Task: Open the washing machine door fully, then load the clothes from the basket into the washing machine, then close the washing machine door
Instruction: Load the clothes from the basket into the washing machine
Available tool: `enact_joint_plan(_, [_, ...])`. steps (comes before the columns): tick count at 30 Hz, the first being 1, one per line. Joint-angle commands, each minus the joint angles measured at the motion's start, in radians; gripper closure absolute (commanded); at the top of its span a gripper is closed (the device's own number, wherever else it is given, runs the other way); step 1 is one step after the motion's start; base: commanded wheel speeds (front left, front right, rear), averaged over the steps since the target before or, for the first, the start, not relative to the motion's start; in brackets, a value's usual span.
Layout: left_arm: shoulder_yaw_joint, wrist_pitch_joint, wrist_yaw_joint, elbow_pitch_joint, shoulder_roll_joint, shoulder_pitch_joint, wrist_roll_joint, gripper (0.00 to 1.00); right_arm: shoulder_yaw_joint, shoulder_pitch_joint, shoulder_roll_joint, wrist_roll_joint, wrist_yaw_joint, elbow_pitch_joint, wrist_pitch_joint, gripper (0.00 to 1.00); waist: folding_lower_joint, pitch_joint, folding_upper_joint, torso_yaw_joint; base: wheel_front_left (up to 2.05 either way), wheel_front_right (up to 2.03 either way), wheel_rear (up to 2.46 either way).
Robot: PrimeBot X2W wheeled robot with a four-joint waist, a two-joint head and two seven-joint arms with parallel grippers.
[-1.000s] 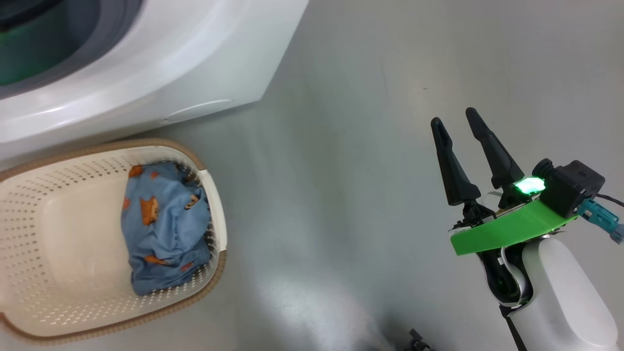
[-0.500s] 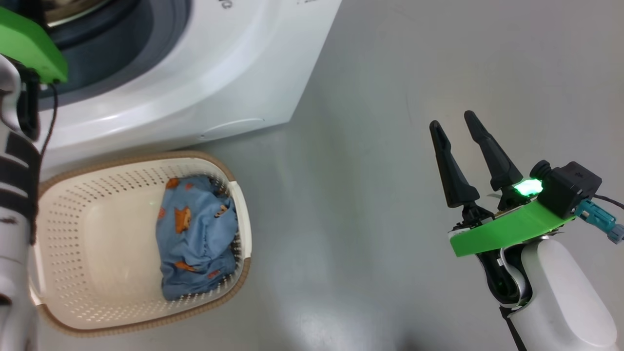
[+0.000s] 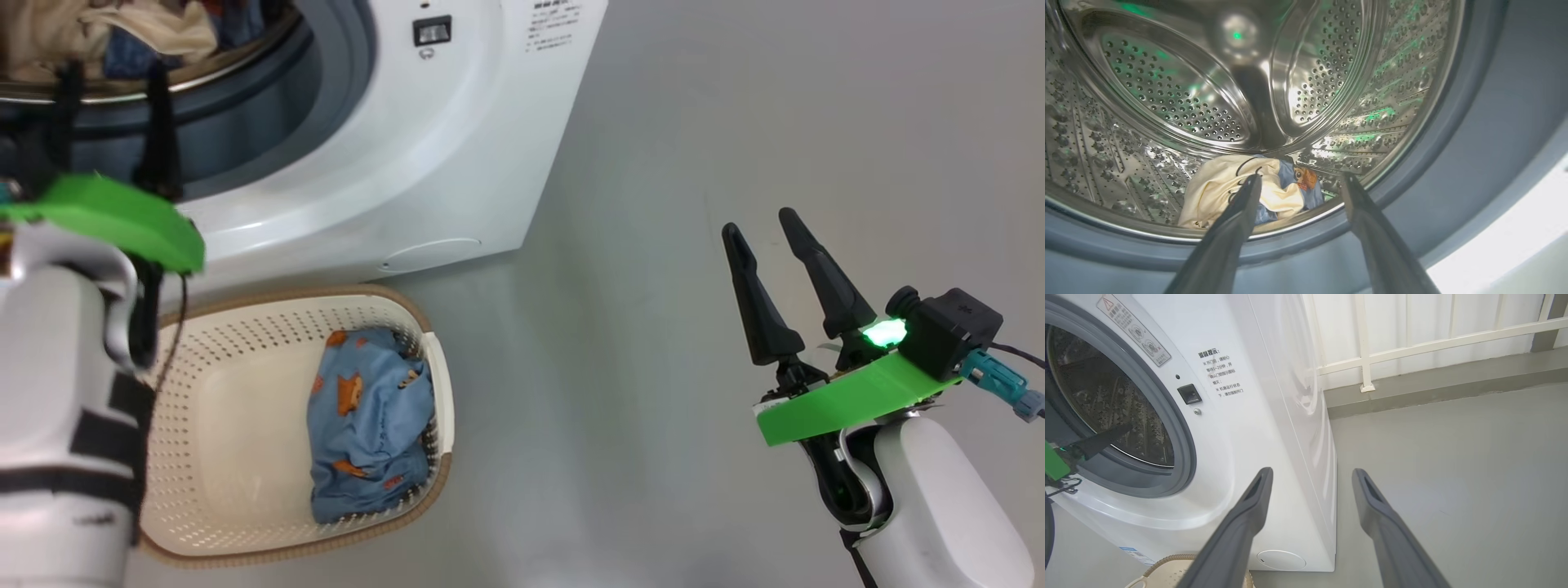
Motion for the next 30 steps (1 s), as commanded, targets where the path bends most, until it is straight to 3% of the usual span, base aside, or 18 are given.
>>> enact_joint_plan(1, [0.029, -0.006, 0.014, -0.082, 0.034, 0.057, -0.005, 0.0, 0.011, 0.027, -0.009, -0.001, 0.002, -0.021, -0.005, 0.0, 0.0, -0.023, 0.0, 0.018, 0.0, 0.0, 0.0])
enact_joint_plan(12, [0.054, -0.006, 0.062, -0.346, 0.033, 0.32, -0.004, 0.0, 0.006, 0.048, -0.027, -0.002, 0.002, -0.019, -0.005, 0.0, 0.0, -0.071, 0.0, 0.044, 0.0, 0.0, 0.0])
enact_joint_plan(20, [0.08, -0.006, 0.099, -0.494, -0.008, 0.526, -0.041, 0.0, 0.005, 0.066, -0.034, -0.003, 0.002, -0.016, -0.005, 0.0, 0.0, -0.111, 0.0, 0.057, 0.0, 0.0, 0.0])
enact_joint_plan(30, [0.076, -0.006, 0.123, -0.577, -0.03, 0.642, -0.027, 0.0, 0.01, 0.087, -0.048, -0.001, 0.002, -0.006, -0.005, 0.0, 0.0, -0.157, 0.0, 0.078, 0.0, 0.0, 0.0])
